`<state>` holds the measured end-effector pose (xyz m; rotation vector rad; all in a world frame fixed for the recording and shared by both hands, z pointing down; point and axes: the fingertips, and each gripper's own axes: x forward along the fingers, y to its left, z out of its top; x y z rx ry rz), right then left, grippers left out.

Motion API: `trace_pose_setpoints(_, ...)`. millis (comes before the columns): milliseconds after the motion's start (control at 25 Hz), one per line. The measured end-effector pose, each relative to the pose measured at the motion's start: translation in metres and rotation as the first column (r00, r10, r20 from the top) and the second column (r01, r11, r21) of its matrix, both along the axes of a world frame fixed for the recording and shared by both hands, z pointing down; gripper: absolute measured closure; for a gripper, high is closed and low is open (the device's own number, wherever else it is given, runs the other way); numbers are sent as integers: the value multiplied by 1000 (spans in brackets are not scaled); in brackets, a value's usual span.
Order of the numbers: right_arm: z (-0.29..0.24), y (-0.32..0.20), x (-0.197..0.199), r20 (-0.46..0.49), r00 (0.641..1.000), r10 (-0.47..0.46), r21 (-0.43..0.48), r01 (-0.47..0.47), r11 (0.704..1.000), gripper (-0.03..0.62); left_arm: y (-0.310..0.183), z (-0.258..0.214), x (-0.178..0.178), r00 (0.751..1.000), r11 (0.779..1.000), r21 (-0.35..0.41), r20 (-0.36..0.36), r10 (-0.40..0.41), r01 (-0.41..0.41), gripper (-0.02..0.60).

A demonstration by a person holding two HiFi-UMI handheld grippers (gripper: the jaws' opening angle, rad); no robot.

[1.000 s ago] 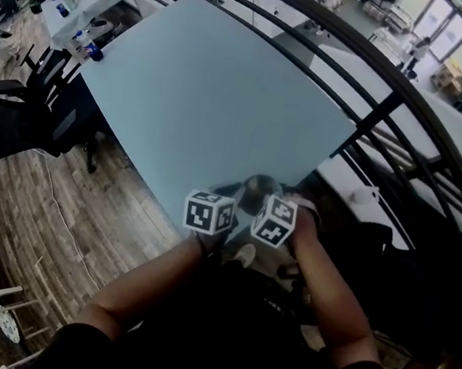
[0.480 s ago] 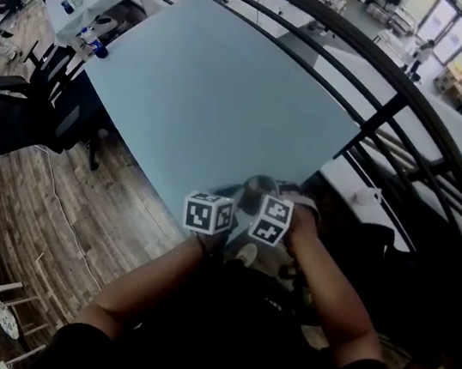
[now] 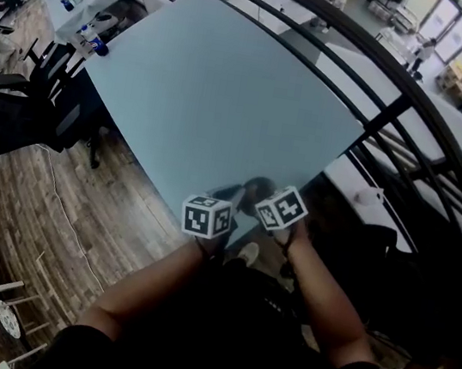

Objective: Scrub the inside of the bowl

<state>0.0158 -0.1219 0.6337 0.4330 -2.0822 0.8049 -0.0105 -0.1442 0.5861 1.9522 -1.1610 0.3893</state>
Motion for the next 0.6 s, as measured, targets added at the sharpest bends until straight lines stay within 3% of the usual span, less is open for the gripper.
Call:
trace_pose_setpoints(280,-13,-8,-20,156,981,116,-105,-101,989,522,-9,10,-22,1000,1000,-17,0,-8,8,558)
trace_pose_setpoints(600,-21,-36,-28,163,964,211,-54,-205,977,522,-25,31,-55,1000,996,-83,-17,-26,24,566)
